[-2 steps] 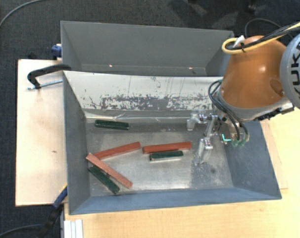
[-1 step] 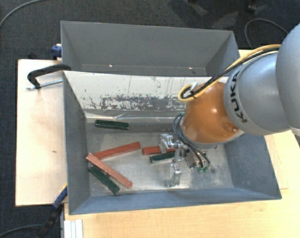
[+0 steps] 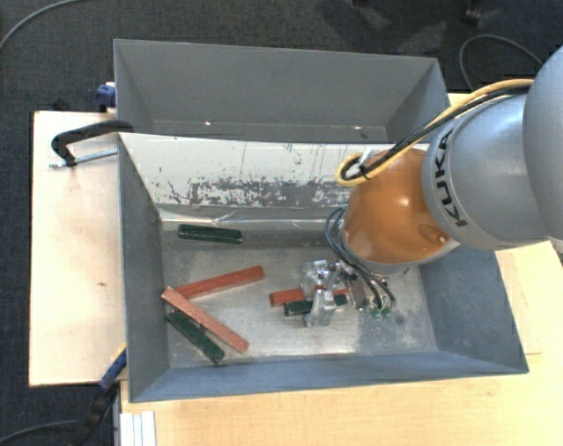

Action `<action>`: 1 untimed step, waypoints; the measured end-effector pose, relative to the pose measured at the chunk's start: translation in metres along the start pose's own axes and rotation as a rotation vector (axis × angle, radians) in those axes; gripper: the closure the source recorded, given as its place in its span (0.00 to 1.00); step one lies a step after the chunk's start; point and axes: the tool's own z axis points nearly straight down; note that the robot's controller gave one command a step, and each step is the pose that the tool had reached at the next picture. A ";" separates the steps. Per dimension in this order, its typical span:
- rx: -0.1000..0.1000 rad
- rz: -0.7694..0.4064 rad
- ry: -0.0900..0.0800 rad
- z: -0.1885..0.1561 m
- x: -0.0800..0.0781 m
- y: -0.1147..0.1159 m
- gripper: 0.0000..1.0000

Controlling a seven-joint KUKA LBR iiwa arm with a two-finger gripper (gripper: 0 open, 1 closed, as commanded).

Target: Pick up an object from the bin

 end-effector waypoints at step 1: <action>0.002 0.028 0.011 0.001 -0.036 0.033 1.00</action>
Offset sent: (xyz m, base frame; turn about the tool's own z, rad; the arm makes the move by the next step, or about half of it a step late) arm 0.0276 0.0367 -0.0058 0.0287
